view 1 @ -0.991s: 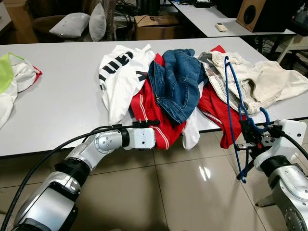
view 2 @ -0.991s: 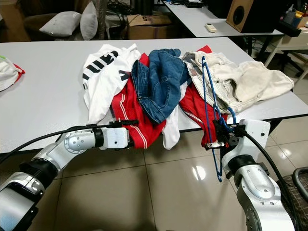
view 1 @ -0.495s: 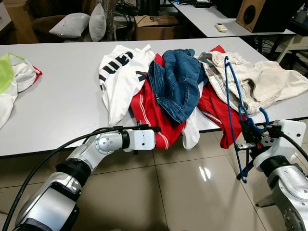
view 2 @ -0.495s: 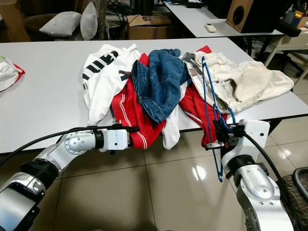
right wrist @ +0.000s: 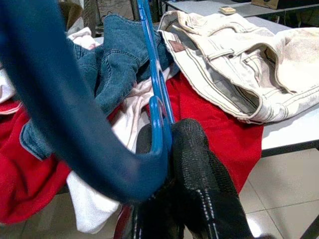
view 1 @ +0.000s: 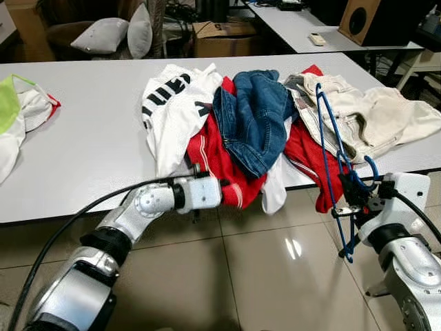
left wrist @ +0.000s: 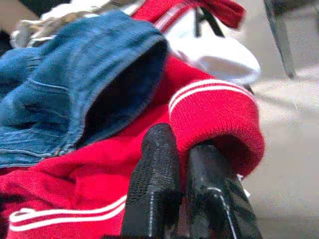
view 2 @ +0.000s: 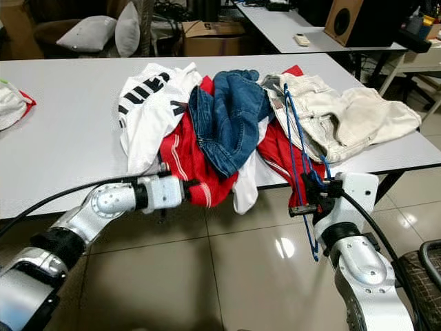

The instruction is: Hang hanger

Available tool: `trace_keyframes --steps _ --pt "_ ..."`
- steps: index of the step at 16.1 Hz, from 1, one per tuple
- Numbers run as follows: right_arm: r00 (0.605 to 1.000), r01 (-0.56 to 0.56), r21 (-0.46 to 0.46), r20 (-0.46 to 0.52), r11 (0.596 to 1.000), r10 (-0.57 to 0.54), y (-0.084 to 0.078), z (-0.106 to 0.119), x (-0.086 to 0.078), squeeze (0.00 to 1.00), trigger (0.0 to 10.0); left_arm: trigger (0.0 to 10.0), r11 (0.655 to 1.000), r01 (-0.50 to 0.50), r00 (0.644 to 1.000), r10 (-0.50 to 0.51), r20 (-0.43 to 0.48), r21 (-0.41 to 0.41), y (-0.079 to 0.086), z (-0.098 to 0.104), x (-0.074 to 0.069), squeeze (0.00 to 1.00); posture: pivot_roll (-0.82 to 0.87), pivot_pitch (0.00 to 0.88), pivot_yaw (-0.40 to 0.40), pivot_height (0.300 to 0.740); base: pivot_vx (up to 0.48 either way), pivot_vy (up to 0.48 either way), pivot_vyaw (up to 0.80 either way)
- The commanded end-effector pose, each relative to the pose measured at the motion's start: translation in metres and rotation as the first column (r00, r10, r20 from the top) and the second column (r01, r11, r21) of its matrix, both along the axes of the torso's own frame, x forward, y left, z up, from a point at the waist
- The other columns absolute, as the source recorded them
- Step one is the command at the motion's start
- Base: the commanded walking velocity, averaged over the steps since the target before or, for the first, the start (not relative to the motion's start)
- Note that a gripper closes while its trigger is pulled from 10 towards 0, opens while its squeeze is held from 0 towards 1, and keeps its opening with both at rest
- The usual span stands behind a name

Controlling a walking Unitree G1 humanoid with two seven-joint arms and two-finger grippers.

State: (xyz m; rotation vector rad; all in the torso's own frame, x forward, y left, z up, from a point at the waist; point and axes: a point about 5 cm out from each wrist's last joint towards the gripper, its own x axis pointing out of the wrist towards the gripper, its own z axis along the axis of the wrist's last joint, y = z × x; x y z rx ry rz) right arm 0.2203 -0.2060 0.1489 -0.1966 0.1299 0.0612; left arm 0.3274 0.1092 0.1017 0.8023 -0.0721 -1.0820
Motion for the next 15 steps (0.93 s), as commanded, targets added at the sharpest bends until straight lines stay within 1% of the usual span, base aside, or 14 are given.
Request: trace_keyframes --steps 1,3,4,5,6,7,8,9,10,11,12,13,14,15 --pt "1.000 -0.001 -0.009 0.004 1.000 0.001 -0.001 0.000 0.002 0.00 10.0 0.0 0.997 -0.032 0.999 0.032 0.008 -0.063 -0.003 0.015 0.010 0.00 -0.17 0.000 -0.027 0.740 0.000 0.000 0.00" --pt "1.000 0.020 -0.012 0.000 1.000 -0.020 -0.003 -0.001 0.003 0.00 10.0 0.0 0.984 -0.076 0.997 0.077 0.001 -0.158 -0.010 0.033 0.022 0.00 -0.17 0.000 -0.021 0.740 0.000 0.000 0.00" --pt "0.999 0.047 -0.009 -0.002 0.999 -0.047 -0.006 -0.002 0.005 0.00 10.0 0.0 0.973 -0.109 0.994 0.113 0.006 -0.202 -0.016 0.051 0.034 0.00 -0.16 0.000 -0.017 0.740 0.000 0.000 0.00" --pt "0.997 0.073 -0.005 -0.001 0.997 -0.073 -0.008 -0.003 0.005 0.00 10.0 0.0 0.963 -0.140 0.989 0.149 0.019 -0.232 -0.020 0.069 0.046 0.00 -0.16 0.000 -0.003 0.740 0.000 0.000 0.00" --pt "0.997 0.080 -0.003 0.001 0.997 -0.080 -0.009 -0.004 0.006 0.00 10.0 0.0 0.959 -0.149 0.987 0.160 0.024 -0.242 -0.021 0.075 0.049 0.00 -0.16 0.000 -0.003 0.740 0.000 0.000 0.00" --pt "0.993 0.114 0.006 0.008 0.993 -0.114 -0.012 -0.004 0.006 0.00 10.0 0.0 0.945 -0.175 0.979 0.198 0.056 -0.277 -0.025 0.100 0.060 0.00 -0.16 0.000 0.010 0.740 0.000 0.000 0.00" --pt "0.989 0.143 0.015 0.020 0.990 -0.144 -0.014 -0.003 0.007 0.00 10.0 0.0 0.903 -0.222 0.949 0.286 0.130 -0.368 -0.026 0.149 0.075 0.00 -0.16 0.000 0.021 0.740 0.000 0.000 0.00" --pt "0.987 0.157 0.018 0.036 0.987 -0.158 -0.015 -0.002 0.008 0.00 10.0 0.0 0.835 -0.250 0.898 0.390 0.206 -0.490 -0.021 0.199 0.083 0.00 -0.16 0.000 0.029 0.740 0.000 0.000 0.00" --pt "0.986 0.162 0.020 0.046 0.987 -0.162 -0.015 0.000 0.009 0.00 10.0 0.0 0.798 -0.252 0.871 0.433 0.231 -0.548 -0.017 0.220 0.084 0.00 -0.16 0.000 0.029 0.740 0.000 0.000 0.00" --pt "0.982 0.168 0.041 0.081 0.985 -0.171 -0.014 0.005 0.009 0.00 10.0 0.0 0.716 -0.206 0.800 0.516 0.307 -0.667 -0.007 0.270 0.079 0.00 -0.16 0.000 0.046 0.740 0.000 0.000 0.00" --pt "0.979 0.168 0.060 0.108 0.984 -0.174 -0.013 0.008 0.009 0.00 10.0 0.0 0.673 -0.145 0.745 0.557 0.368 -0.725 0.000 0.303 0.072 0.00 -0.15 0.000 0.048 0.740 0.000 0.000 0.00" --pt "0.978 0.161 0.075 0.124 0.984 -0.169 -0.011 0.010 0.009 0.00 10.0 0.0 0.649 -0.094 0.707 0.577 0.408 -0.755 0.006 0.324 0.065 0.00 -0.15 0.000 0.049 0.740 0.000 0.000 0.00" --pt "0.978 0.146 0.088 0.135 0.985 -0.157 -0.007 0.010 0.009 0.00 10.0 0.0 0.673 -0.082 0.689 0.571 0.446 -0.735 0.008 0.332 0.062 0.00 -0.14 0.000 0.046 0.740 0.000 0.000 0.00" --pt "0.980 0.124 0.101 0.144 0.987 -0.138 -0.003 0.010 0.010 0.00 10.0 0.0 0.716 -0.109 0.689 0.555 0.467 -0.689 0.005 0.323 0.065 0.00 -0.14 0.000 0.041 0.740 0.000 0.000 0.00"
